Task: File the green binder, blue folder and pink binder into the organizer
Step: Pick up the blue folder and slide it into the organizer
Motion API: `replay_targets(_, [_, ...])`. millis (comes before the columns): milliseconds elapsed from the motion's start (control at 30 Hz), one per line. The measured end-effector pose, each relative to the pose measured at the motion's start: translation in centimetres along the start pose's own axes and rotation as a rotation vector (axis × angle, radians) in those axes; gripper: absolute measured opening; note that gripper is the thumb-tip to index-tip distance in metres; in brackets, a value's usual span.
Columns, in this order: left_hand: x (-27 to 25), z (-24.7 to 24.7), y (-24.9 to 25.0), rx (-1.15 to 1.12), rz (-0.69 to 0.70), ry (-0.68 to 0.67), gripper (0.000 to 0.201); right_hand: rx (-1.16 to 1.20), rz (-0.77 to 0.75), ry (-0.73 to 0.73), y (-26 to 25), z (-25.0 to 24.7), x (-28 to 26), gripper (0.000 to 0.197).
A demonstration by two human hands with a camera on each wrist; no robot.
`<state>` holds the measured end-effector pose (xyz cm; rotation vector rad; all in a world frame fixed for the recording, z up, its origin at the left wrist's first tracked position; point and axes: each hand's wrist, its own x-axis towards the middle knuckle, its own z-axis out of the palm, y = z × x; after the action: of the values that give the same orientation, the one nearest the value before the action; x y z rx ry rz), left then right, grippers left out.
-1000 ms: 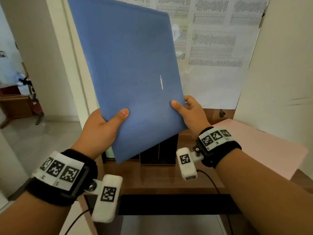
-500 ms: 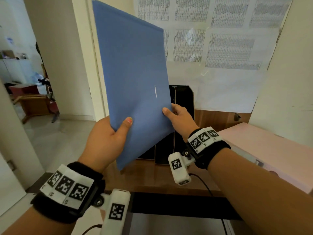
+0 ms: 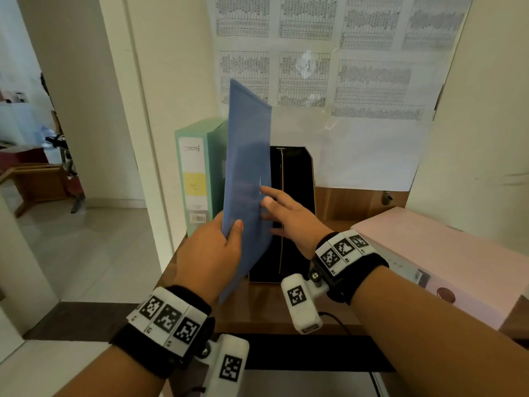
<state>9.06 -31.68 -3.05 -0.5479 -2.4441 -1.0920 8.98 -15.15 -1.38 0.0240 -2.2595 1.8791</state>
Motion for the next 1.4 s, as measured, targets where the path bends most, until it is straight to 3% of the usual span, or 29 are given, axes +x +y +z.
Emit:
replay_targets(133, [0.4, 2.4, -0.8, 0.034, 0.019, -0.041, 0.034, -0.007, 0.029, -0.100, 0.3, -0.1, -0.6, 0.056])
replay_targets(300, [0.4, 4.9, -1.6, 0.032, 0.048, -0.062, 0.042, -0.044, 0.028, -0.230, 1.7, -0.2, -0.3, 0.099])
replay_targets(400, [0.5, 6.4, -2.3, -0.004, 0.055, -0.086, 0.052, -0.114, 0.028, -0.241, 2.5, -0.1, 0.0, 0.113])
replay_targets(500, [0.6, 7.4, -2.7, -0.061, 0.037, -0.121, 0.061, -0.161, 0.041, -0.236, 2.9, -0.1, 0.4, 0.113])
replay_targets(700, [1.4, 8.8, -4.3, 0.183, 0.104, -0.110, 0.060, -0.228, 0.028, -0.230, 4.2, -0.1, 1.2, 0.107])
replay_targets(767, [1.8, 8.7, -4.8, 0.061, 0.080, -0.122, 0.062, -0.219, 0.020, -0.213, 4.4, -0.2, 1.6, 0.102])
replay_targets(867, [2.5, 8.4, -5.2, -0.185, 0.109, -0.237, 0.088, -0.189, 0.011, -0.157, 4.7, -0.2, 2.2, 0.095])
replay_targets(933, [3.2, 8.3, -5.7, -0.236, 0.117, -0.285, 0.095, -0.190, 0.003, -0.125, 4.9, 0.0, 2.6, 0.092])
replay_targets(1067, [4.4, 8.5, -6.7, -0.265, 0.080, -0.324, 0.082, -0.249, 0.009, -0.074, 4.9, 0.5, 3.6, 0.085])
replay_targets(1200, [4.7, 8.8, -6.7, -0.182, 0.033, -0.258, 0.062, -0.337, 0.016, -0.020, 4.7, 0.9, 4.2, 0.080])
replay_targets(1400, [5.2, 9.2, -6.4, -0.128, -0.003, -0.233, 0.045, -0.528, 0.036, -0.114, 3.8, 0.9, 5.1, 0.079])
